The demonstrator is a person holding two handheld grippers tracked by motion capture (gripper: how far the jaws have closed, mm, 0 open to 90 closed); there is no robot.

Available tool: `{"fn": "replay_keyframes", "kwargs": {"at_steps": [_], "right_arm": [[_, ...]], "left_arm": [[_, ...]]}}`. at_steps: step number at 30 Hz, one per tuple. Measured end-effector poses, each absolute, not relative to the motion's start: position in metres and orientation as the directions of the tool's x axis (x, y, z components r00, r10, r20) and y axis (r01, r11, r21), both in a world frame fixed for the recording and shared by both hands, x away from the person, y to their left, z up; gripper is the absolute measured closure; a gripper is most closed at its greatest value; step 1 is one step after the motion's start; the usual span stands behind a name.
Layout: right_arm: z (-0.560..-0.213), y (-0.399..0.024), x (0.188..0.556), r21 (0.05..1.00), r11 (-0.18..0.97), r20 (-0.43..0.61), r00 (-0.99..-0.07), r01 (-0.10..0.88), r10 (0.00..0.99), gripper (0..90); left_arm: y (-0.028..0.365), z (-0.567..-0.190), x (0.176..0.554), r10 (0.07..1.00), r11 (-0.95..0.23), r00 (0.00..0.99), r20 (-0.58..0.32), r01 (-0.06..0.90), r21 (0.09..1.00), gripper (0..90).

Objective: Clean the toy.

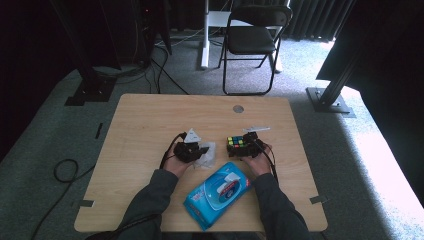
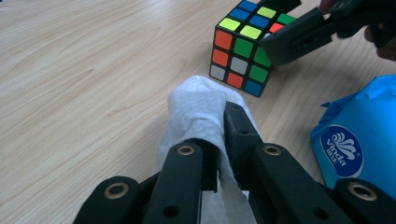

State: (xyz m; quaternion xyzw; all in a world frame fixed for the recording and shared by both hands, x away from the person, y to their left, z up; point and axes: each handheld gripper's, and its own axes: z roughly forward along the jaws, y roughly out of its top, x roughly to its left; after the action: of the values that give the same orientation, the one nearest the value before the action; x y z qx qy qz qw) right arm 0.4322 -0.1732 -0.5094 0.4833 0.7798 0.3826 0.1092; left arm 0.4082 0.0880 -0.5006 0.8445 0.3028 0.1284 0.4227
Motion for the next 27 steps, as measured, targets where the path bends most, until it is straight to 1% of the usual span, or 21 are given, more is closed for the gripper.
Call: {"fn": "replay_keyframes", "kwargs": {"at_steps": [4,14,19,22,27], "right_arm": [[-0.5125,-0.1710,0.4332,0.693,0.253,0.184,-0.505,0.675,0.843,19.4],[-0.5134,-0.1742,0.4308,0.700,0.250,0.168,-0.495,0.668,0.852,29.7],[-0.5125,-0.1745,0.4305,0.704,0.270,0.145,-0.505,0.657,0.851,30.6],[-0.5113,-0.1738,0.4292,0.711,0.284,0.119,-0.508,0.643,0.853,33.4],[-0.5121,-0.1749,0.4286,0.718,0.298,0.112,-0.527,0.629,0.843,33.5]], "left_arm": [[0.0882,-0.5005,0.4081,0.621,-0.458,0.783,-0.040,0.404,0.792,84.9],[0.0884,-0.5007,0.4080,0.622,-0.458,0.782,-0.039,0.404,0.792,84.9],[0.0882,-0.5006,0.4081,0.621,-0.462,0.783,-0.035,0.401,0.791,84.9],[0.0883,-0.5003,0.4080,0.622,-0.459,0.782,-0.036,0.401,0.792,84.9],[0.0889,-0.4995,0.4081,0.624,-0.459,0.781,-0.034,0.401,0.793,84.9]]}}
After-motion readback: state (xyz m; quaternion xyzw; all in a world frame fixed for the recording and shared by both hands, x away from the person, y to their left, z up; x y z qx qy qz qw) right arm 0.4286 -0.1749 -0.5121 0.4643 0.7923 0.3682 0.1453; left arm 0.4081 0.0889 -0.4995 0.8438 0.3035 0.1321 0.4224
